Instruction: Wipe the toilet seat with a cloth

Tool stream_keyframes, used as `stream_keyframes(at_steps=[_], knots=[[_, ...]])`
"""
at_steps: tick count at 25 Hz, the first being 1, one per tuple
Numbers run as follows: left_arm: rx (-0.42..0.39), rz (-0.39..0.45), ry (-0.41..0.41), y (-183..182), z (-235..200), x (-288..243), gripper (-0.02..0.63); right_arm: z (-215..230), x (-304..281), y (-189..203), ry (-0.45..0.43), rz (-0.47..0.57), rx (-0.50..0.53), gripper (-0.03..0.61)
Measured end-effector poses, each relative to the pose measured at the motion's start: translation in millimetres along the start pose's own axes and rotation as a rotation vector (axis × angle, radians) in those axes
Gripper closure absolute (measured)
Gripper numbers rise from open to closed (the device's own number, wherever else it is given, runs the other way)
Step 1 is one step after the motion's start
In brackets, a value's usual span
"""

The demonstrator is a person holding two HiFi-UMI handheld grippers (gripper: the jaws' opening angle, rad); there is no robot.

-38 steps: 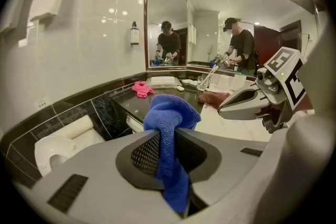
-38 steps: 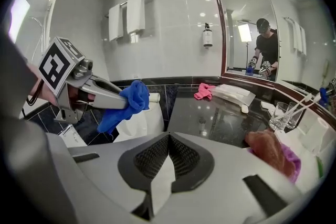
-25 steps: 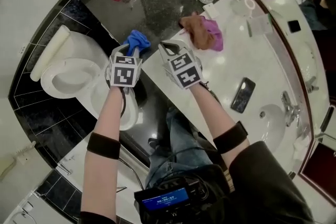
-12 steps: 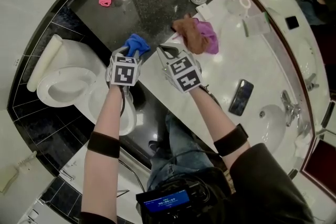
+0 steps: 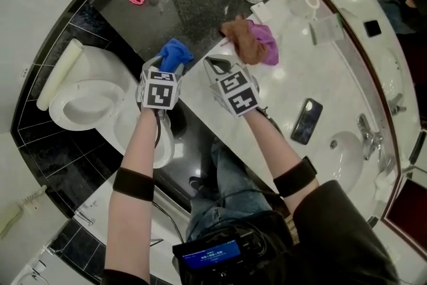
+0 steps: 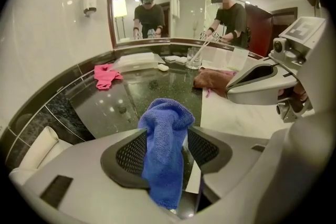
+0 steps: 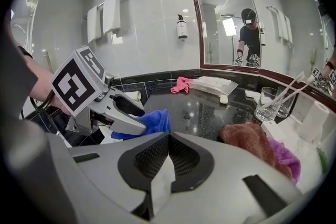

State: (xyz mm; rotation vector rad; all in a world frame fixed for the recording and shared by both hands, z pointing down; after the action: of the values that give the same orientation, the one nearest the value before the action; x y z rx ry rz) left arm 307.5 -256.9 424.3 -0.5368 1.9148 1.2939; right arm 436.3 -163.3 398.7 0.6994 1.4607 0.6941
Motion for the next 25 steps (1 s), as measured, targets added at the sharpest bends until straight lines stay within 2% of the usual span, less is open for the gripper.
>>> stream_keyframes(at_steps=[7, 13, 15, 16, 25], knots=[[-0.011, 0.076, -0.03, 4.7, 16.0, 58.6, 0.375, -18.6, 28.6, -6.7, -0.007, 0.019, 0.03, 0.575], [0.02, 0.176, -0.093, 32.0, 35.8, 133.5, 0.529, -61.7, 62.7, -15.5, -0.038, 0.049, 0.059, 0.575], [0.033, 0.212, -0.133, 46.8, 43.5, 160.9, 0.596, -78.6, 73.0, -15.0, -0.052, 0.061, 0.074, 0.575], [0.045, 0.228, -0.149, 55.4, 47.8, 174.9, 0.609, -87.4, 77.8, -13.7, -0.059, 0.067, 0.086, 0.575], [0.147, 0.369, -0.304, 161.0, 74.0, 308.7, 0.614, -188.5, 143.4, -16.2, -0.151, 0.115, 0.144, 0.575]])
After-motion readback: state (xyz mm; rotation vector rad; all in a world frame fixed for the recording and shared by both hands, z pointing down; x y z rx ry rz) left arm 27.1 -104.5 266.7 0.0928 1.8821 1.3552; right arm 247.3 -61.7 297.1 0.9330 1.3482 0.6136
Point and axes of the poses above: the fingertips, and each gripper's own axes: x backward along the fingers, z to its right, y out of its underside, the point moved 8 cm from there along x, backward along the fingers, and after that the axes turned 12 degrees about y, right-handed, at the moved point
